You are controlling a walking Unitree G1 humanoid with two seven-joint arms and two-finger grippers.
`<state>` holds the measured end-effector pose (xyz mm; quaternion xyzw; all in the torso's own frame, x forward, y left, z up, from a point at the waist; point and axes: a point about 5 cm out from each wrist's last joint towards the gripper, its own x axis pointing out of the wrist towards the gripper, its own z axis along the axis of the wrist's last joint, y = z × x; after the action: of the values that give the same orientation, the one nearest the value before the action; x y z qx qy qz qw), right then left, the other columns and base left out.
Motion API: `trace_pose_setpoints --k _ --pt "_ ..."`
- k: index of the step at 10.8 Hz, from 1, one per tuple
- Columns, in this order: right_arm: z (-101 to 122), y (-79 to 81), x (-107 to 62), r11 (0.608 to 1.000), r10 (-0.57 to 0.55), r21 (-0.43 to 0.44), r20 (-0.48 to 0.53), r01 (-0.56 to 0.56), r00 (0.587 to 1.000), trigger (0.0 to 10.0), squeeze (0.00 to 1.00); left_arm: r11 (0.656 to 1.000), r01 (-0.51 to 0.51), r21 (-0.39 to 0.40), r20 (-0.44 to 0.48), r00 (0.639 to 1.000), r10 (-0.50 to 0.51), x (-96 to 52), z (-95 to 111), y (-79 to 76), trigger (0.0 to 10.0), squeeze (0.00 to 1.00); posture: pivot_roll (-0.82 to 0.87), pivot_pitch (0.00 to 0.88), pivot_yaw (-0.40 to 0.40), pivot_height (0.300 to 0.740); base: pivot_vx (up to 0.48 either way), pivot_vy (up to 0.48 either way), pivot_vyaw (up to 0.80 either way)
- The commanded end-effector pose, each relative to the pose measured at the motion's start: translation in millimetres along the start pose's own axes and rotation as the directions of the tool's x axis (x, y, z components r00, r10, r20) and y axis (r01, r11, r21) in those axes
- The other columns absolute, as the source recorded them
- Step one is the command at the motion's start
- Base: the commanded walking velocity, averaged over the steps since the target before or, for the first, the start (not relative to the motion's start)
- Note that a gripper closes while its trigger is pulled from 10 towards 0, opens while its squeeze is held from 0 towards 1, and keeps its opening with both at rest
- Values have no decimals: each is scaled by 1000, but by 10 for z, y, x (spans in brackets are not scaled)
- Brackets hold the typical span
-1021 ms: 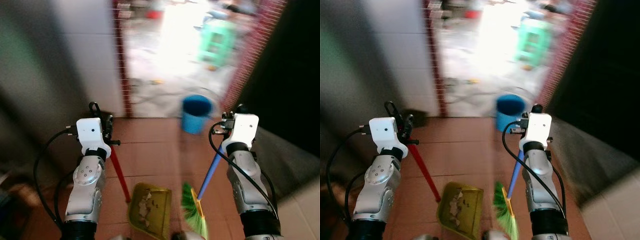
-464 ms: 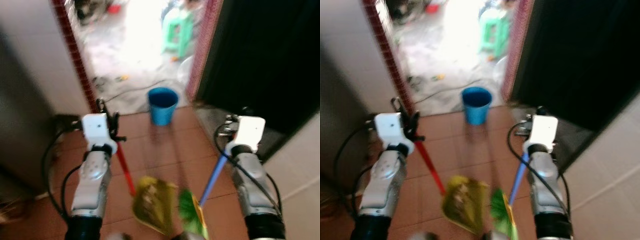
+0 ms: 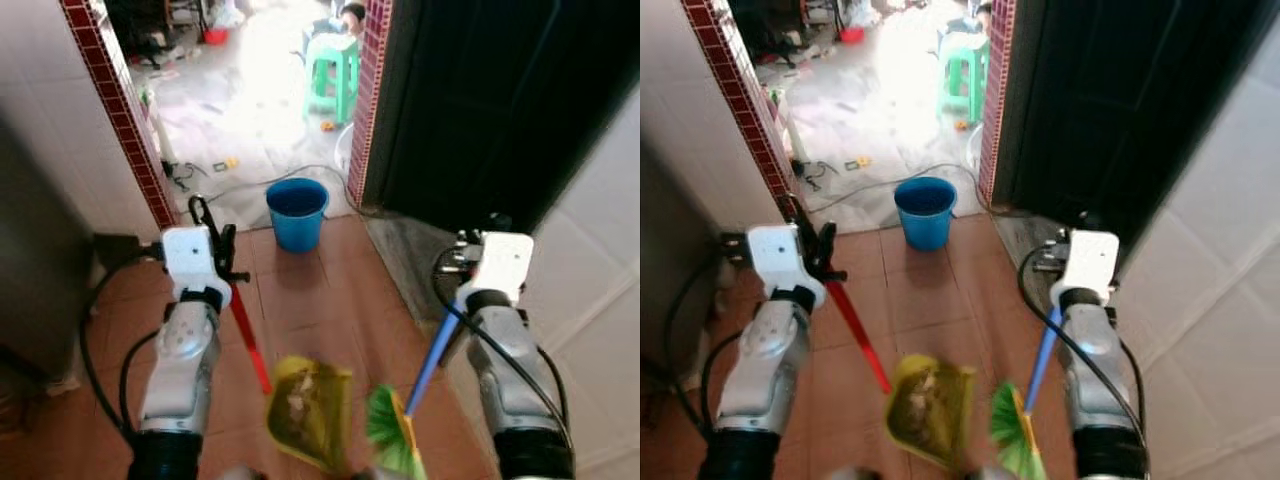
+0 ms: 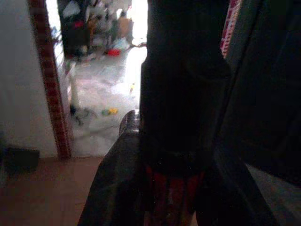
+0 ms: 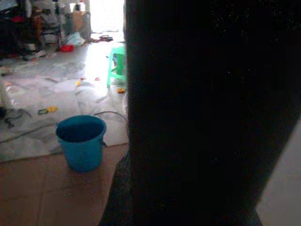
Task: Sweep floor
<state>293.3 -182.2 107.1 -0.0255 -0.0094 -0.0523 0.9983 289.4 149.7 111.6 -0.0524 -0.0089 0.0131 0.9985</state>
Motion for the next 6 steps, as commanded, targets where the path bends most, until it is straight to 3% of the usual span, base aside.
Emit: trace_pose_setpoints --k 1,5,6 --pt "73 25 27 1000 10 1 25 -10 1000 10000 0 1000 -17 -4 63 998 17 44 141 20 10000 0 -84 0 -8 740 0 0 0" --pt "92 28 35 1000 16 -1 31 -16 999 10000 0 995 -95 -19 98 991 97 77 241 176 10000 0 -81 0 -15 740 0 0 0" --pt "95 23 41 1000 17 -2 32 -17 999 10000 0 991 -130 -30 126 983 133 96 328 274 10000 0 -80 0 -17 740 0 0 0"
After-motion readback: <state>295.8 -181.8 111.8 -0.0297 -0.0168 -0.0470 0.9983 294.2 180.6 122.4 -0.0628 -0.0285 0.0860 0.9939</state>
